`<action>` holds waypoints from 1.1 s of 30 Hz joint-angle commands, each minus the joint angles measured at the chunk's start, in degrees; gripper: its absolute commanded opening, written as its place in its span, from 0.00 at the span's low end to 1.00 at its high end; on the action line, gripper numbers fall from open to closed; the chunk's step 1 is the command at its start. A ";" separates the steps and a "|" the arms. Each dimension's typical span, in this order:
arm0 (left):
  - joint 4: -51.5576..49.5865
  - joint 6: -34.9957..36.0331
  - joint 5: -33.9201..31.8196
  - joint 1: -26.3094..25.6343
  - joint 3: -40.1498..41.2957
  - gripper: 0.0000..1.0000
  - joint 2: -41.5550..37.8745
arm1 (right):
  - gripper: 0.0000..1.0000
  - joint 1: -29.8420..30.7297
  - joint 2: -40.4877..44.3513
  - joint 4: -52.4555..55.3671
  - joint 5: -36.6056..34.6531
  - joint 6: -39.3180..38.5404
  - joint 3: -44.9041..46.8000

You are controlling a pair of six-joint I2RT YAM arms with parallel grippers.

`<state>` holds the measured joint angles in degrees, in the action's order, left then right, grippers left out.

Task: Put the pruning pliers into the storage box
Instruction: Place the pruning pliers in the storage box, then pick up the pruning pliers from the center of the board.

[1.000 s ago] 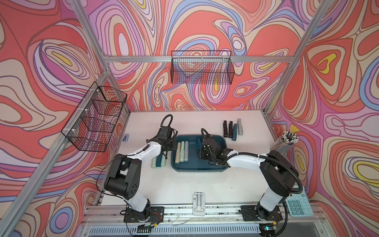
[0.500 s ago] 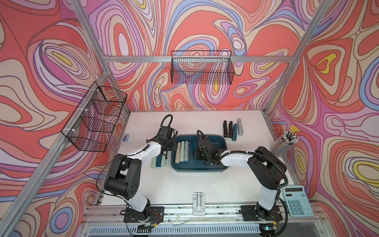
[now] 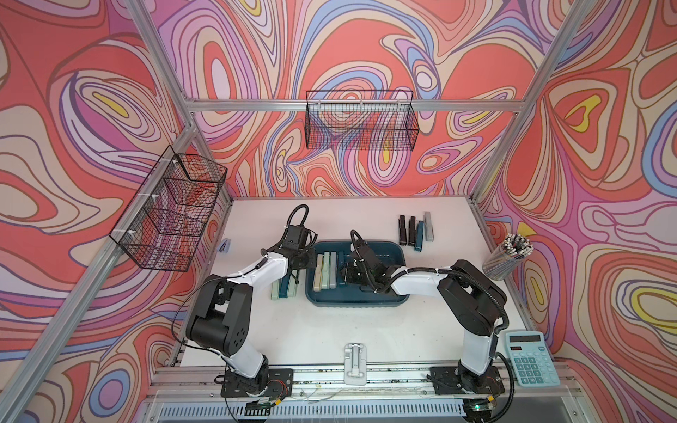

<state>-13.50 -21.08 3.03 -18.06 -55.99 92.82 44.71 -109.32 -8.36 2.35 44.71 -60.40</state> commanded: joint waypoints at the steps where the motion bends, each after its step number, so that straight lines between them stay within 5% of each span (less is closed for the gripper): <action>1: -0.73 0.09 1.23 -0.34 -0.19 0.08 0.00 | 0.39 0.21 -1.85 -2.14 1.27 1.22 -1.59; 10: -0.72 0.10 1.00 -0.37 0.01 0.08 0.08 | 0.39 0.22 -2.23 -0.54 0.58 0.77 -2.66; 21: -0.04 0.04 1.09 -0.34 0.26 0.08 0.34 | 0.51 -3.37 11.01 13.72 -9.53 -8.59 -3.60; 33: -0.21 0.40 0.91 -0.32 0.19 0.08 -0.17 | 0.53 -24.98 22.48 23.44 -14.37 -15.49 2.83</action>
<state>-13.47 -21.06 3.01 -18.06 -55.99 92.84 22.57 -87.07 10.22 -10.04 32.08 -59.55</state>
